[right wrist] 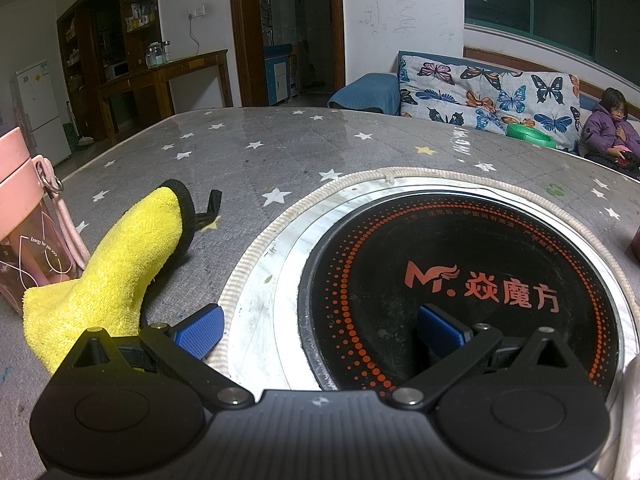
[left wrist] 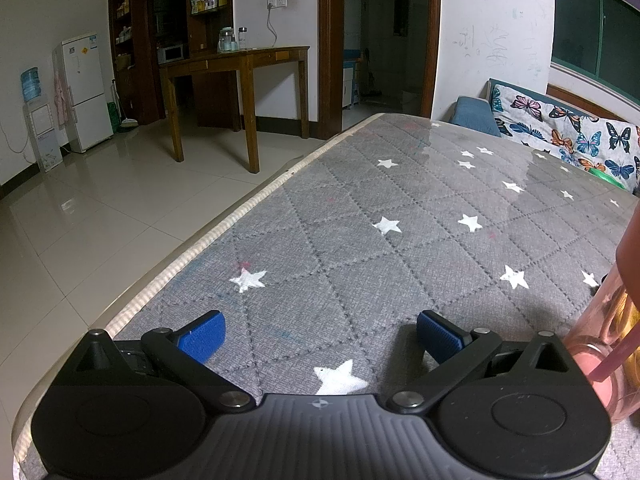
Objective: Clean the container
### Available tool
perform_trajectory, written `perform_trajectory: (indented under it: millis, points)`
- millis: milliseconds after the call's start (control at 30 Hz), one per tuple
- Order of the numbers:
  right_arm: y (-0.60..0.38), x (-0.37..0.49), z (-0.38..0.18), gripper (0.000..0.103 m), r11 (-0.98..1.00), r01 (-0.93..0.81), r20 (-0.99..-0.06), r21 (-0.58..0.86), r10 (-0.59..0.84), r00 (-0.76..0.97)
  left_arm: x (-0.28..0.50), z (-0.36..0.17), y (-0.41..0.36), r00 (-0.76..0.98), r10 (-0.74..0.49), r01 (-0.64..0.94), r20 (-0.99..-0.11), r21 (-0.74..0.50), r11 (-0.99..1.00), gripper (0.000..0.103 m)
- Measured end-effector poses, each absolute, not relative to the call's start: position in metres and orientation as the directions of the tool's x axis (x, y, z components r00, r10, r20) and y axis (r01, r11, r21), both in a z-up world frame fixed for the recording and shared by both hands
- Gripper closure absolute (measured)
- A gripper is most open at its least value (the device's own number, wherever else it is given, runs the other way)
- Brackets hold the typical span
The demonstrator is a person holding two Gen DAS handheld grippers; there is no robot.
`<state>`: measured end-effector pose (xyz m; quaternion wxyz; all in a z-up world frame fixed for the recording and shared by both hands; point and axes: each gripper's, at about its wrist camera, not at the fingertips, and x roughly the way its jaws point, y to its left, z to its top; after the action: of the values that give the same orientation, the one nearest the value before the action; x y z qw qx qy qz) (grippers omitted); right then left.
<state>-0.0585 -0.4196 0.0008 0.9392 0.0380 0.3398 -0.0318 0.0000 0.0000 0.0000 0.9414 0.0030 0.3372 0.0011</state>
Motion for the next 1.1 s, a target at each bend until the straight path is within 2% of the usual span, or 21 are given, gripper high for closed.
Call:
perform_trajectory:
  millis: [1100]
  points:
    - [-0.4189,-0.0548,0.0,0.0,0.995,0.086,-0.643,0.042,-0.039,0.765,0.0,-0.0005,0.0006,0.772,0.005,0.0,-0.635,0.008,1.0,0.0]
